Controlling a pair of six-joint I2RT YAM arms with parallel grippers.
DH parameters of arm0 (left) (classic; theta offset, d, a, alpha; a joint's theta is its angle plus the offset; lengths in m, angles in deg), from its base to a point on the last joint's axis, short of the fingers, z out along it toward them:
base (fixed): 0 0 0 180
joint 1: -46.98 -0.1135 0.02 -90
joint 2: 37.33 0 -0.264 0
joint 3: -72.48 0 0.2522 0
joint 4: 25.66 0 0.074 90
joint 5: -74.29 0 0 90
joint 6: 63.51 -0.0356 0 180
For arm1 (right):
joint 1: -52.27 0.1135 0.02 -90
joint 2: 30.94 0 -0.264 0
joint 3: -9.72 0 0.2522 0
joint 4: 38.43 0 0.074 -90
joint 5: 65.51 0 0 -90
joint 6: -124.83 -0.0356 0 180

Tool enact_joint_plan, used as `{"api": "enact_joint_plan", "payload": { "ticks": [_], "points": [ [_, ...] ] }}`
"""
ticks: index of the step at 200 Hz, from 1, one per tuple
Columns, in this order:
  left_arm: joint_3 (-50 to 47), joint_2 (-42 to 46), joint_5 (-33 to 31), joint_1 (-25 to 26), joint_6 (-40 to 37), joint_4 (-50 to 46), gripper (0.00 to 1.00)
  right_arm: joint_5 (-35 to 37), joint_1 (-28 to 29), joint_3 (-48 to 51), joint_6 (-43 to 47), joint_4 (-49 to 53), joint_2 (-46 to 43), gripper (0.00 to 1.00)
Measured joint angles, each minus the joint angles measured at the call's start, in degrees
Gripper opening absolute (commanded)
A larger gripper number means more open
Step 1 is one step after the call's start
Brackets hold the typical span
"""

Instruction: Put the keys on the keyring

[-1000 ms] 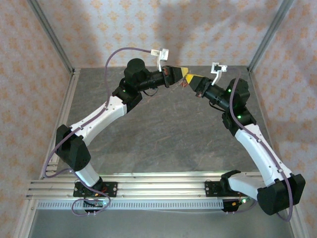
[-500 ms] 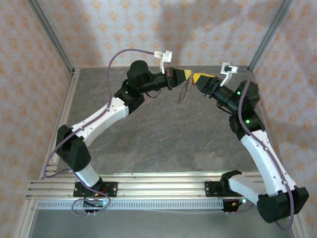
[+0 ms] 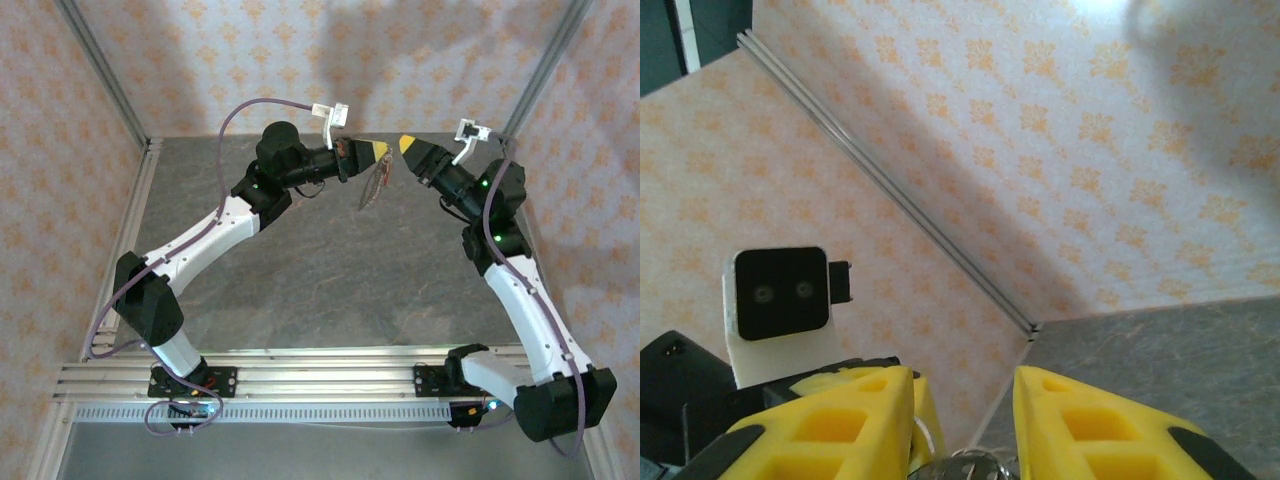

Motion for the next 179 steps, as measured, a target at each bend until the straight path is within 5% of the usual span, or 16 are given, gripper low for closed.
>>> {"api": "enact_joint_plan", "payload": {
  "ticks": [120, 179],
  "points": [
    [0.0, 0.0, 0.0, 0.0, 1.1, 1.7, 0.00, -5.4, 0.0, 3.3, -8.2, -12.5, 3.9, 0.21],
    [0.0, 0.0, 0.0, 0.0, 1.1, 1.7, 0.00, -6.0, -0.1, 4.2, -9.3, -14.5, 4.2, 0.26]
  ]
}}
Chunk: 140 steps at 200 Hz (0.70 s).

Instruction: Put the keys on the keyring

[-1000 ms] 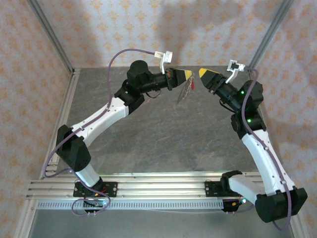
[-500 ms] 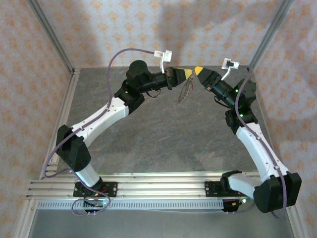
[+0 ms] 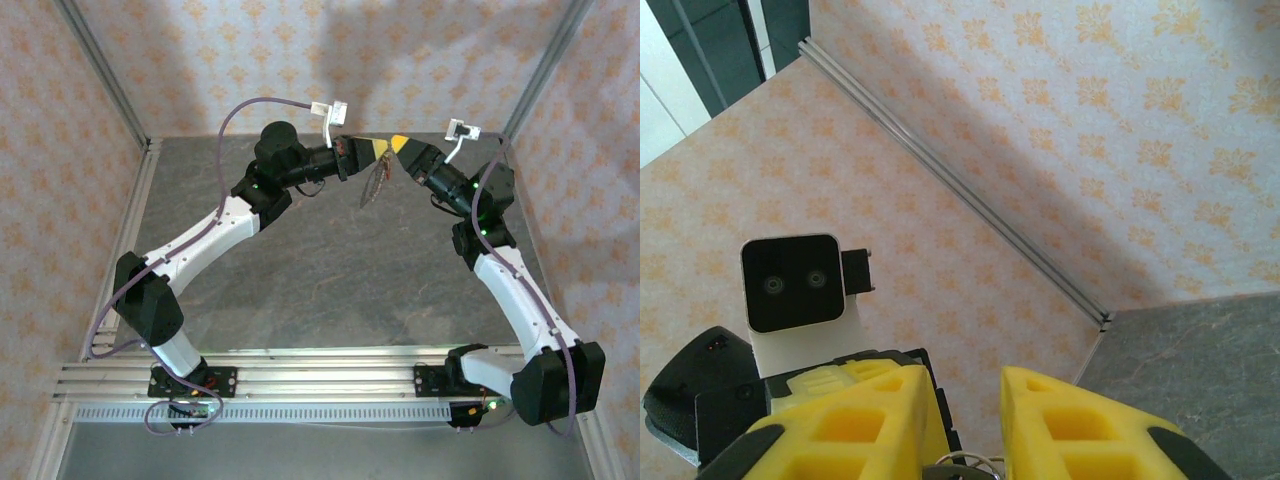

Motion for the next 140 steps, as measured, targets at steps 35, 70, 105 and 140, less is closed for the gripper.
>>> {"api": "enact_joint_plan", "payload": {
  "ticks": [35, 70, 105, 140],
  "points": [
    [0.0, 0.0, 0.0, 0.0, 0.0, 0.0, 0.00, 1.1, 0.0, 1.0, 0.0, 0.0, -0.9, 0.26],
    [0.0, 0.0, 0.0, 0.0, 0.0, 0.0, 0.00, 1.7, 0.0, 2.0, 0.0, 0.0, -2.1, 0.25],
    [0.0, 0.0, 0.0, 0.0, 0.0, 0.0, 0.00, 2.0, 0.0, 2.2, -0.3, -0.8, -2.6, 0.25],
    [0.0, 0.0, 0.0, 0.0, 0.0, 0.0, 0.00, 1.9, 0.0, 2.2, -1.1, -2.1, -2.6, 0.25]
  ]
}}
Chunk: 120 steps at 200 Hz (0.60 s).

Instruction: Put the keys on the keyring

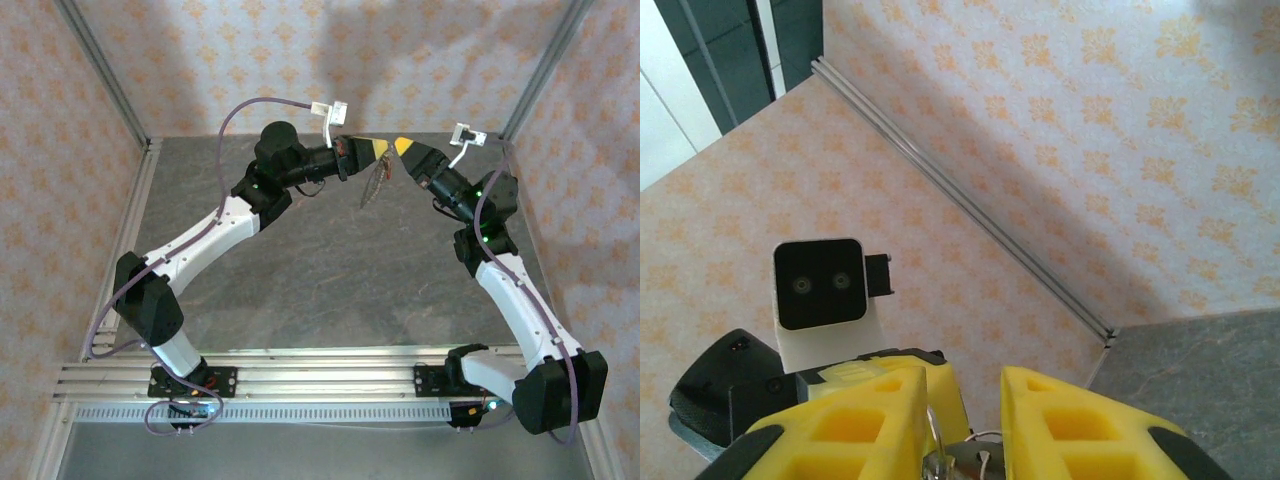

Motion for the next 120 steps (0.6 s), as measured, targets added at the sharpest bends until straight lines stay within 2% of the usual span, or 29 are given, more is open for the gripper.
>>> {"api": "enact_joint_plan", "payload": {
  "ticks": [120],
  "points": [
    [0.0, -0.2, 0.0, 0.1, 0.0, 0.0, 0.00, -2.8, 0.0, 0.0, -1.9, -3.1, 1.8, 0.24]
  ]
}}
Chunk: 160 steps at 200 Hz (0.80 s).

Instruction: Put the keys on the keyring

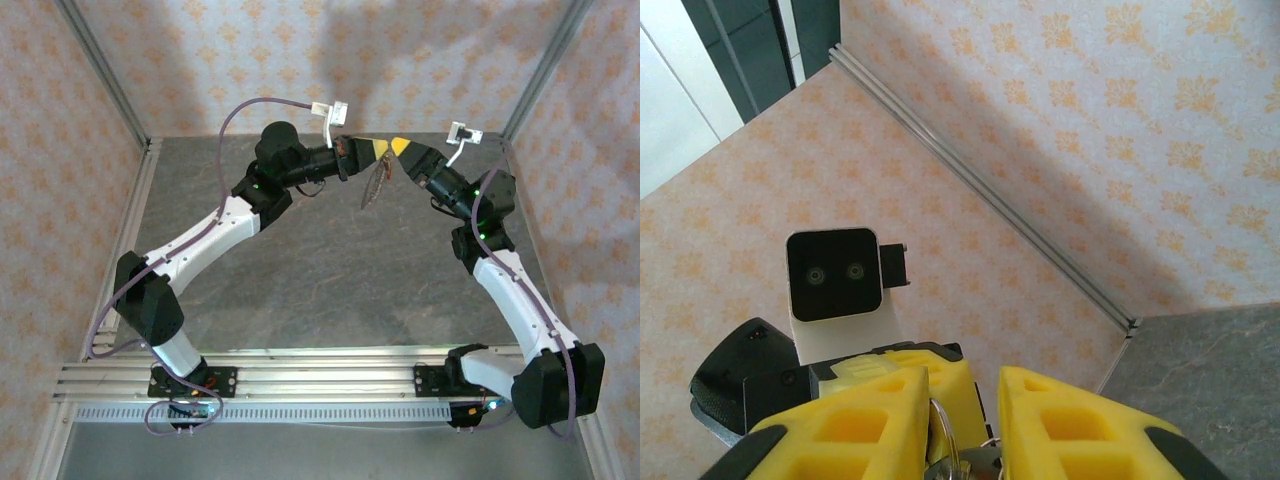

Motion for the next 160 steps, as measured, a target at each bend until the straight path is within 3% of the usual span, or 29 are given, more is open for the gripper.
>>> {"api": "enact_joint_plan", "payload": {
  "ticks": [33, 91, 160],
  "points": [
    [0.0, -0.5, 0.0, 0.0, 0.0, 0.0, 0.00, -0.7, 0.3, 0.5, 0.0, -0.4, 0.0, 0.24],
    [0.0, -0.8, 0.0, 0.0, 0.0, -0.2, 0.00, -1.0, 0.4, 1.7, 0.1, -1.0, 0.0, 0.13],
    [0.0, -0.9, 0.0, 0.1, 0.0, -0.9, 0.00, -0.8, 0.4, 4.5, 0.5, -1.2, -1.2, 0.13]
  ]
}}
